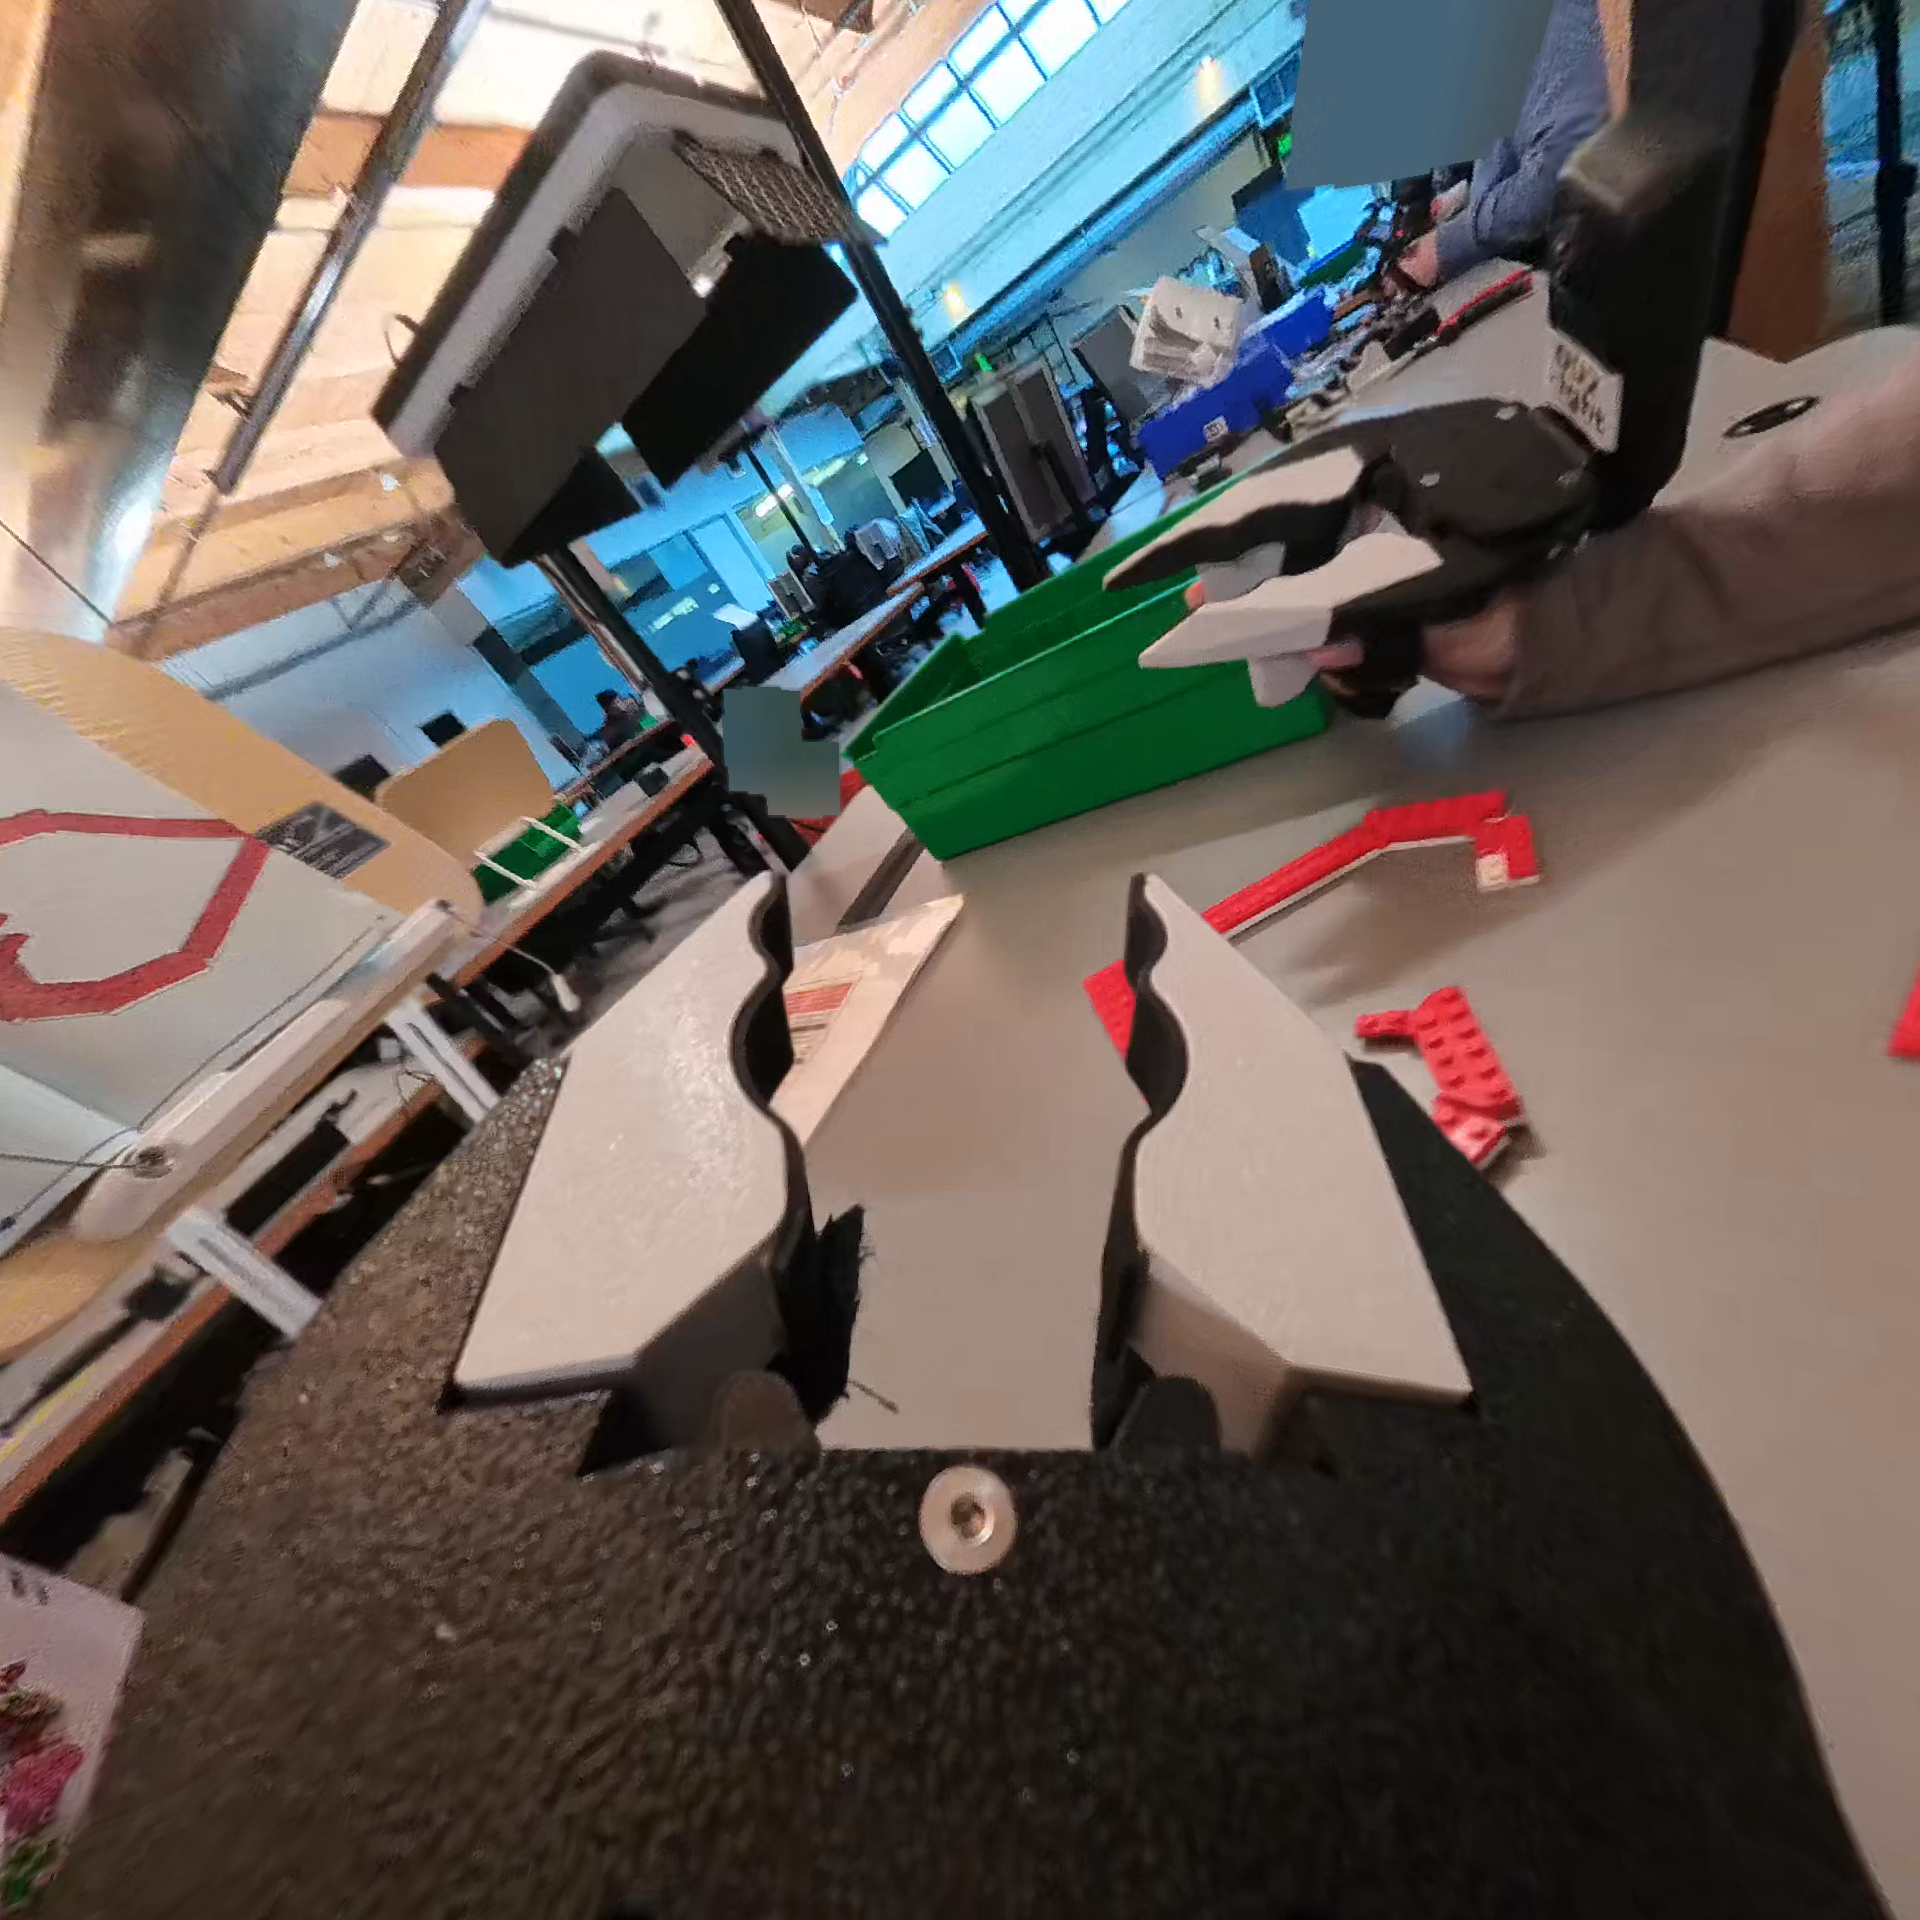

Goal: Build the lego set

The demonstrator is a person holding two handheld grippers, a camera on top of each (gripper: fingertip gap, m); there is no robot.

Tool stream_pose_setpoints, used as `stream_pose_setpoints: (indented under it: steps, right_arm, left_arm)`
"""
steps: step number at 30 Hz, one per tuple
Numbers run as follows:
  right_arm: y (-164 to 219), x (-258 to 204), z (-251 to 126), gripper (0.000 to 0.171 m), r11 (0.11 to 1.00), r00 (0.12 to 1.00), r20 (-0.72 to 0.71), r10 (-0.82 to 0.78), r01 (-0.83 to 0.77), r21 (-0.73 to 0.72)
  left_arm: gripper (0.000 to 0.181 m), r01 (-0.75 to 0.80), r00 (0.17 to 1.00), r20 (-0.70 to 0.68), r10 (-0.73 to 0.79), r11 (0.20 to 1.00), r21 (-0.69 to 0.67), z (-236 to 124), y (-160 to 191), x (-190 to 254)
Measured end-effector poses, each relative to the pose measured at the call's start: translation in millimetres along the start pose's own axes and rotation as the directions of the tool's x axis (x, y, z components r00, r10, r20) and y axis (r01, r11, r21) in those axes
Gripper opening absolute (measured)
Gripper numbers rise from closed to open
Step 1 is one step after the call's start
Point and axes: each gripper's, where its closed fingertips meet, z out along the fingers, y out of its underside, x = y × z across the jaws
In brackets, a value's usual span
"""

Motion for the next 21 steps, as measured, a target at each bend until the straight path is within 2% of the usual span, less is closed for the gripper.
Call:
stream_pose_setpoints:
  steps: [5,7,8,10,13,17,21]
  right_arm:
    - [-9.2,-21.3,1.9,0.037,0.999,0.995,0.092,-0.028,0.023,0.045]
    - [-12.0,-31.4,2.2,0.036,0.998,0.989,0.142,-0.035,0.026,0.062]
    - [-13.4,-35.4,2.1,0.036,0.997,0.986,0.163,-0.036,0.024,0.071]
    - [-16.9,-40.9,1.0,0.036,0.996,0.98,0.197,-0.025,0.008,0.091]
    - [-22.9,-42.7,-1.6,0.035,0.992,0.975,0.223,0.005,-0.033,0.122]
    - [-32.1,-33.7,-6.5,0.034,0.98,0.975,0.212,0.065,-0.102,0.169]
    - [-35.4,-34.2,-9.0,0.033,0.972,0.964,0.244,0.102,-0.149,0.183]
  left_arm:
    - [0.067,0.072,0.975,-0.198,-0.106,0.983,-0.171,9.4,-11.4,49.4]
    - [0.066,0.082,0.976,-0.173,-0.135,0.954,-0.287,7.7,-2.6,56.3]
    - [0.064,0.102,0.982,-0.11,-0.15,0.928,-0.36,4.4,5.5,51.8]
    - [0.063,0.176,0.967,-0.093,-0.236,0.889,-0.424,-5.7,7.9,60.2]
    - [0.057,0.246,0.914,-0.142,-0.38,0.797,-0.551,-28.6,15.6,90.7]
    - [0.053,0.199,0.838,-0.251,-0.484,0.7,-0.686,-60.7,25.2,144.0]
    - [0.05,0.15,0.819,-0.247,-0.517,0.61,-0.778,-80.8,38.2,172.0]
